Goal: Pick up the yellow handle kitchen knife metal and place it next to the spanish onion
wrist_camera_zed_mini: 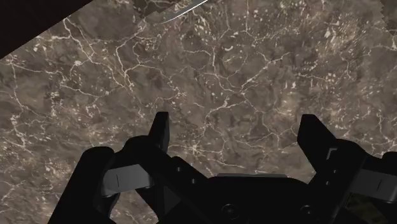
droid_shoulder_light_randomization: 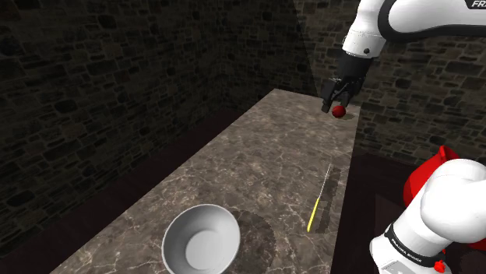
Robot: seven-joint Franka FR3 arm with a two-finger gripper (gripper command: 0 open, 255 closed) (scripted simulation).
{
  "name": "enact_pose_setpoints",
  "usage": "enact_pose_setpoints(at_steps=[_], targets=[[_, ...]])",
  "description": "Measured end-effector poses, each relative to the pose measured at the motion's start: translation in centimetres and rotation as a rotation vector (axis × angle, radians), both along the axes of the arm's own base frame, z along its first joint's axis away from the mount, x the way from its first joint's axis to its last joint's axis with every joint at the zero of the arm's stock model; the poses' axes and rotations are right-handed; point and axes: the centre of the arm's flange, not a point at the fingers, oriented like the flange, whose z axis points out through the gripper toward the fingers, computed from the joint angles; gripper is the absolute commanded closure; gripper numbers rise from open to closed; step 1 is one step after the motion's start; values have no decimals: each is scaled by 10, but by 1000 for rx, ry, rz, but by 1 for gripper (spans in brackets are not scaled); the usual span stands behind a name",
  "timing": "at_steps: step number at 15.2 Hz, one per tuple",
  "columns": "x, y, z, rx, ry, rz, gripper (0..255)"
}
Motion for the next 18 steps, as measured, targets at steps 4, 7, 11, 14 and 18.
enact_pose_setpoints(at_steps=[4, 7, 11, 14, 18], targets=[[-8, 8, -22, -2, 13, -112, 0], [-22, 18, -61, -4, 32, -273, 0], [-36, 39, -104, -8, 56, -495, 0], [-43, 55, -137, -11, 75, -664, 0], [-52, 77, -185, -14, 99, -889, 0]])
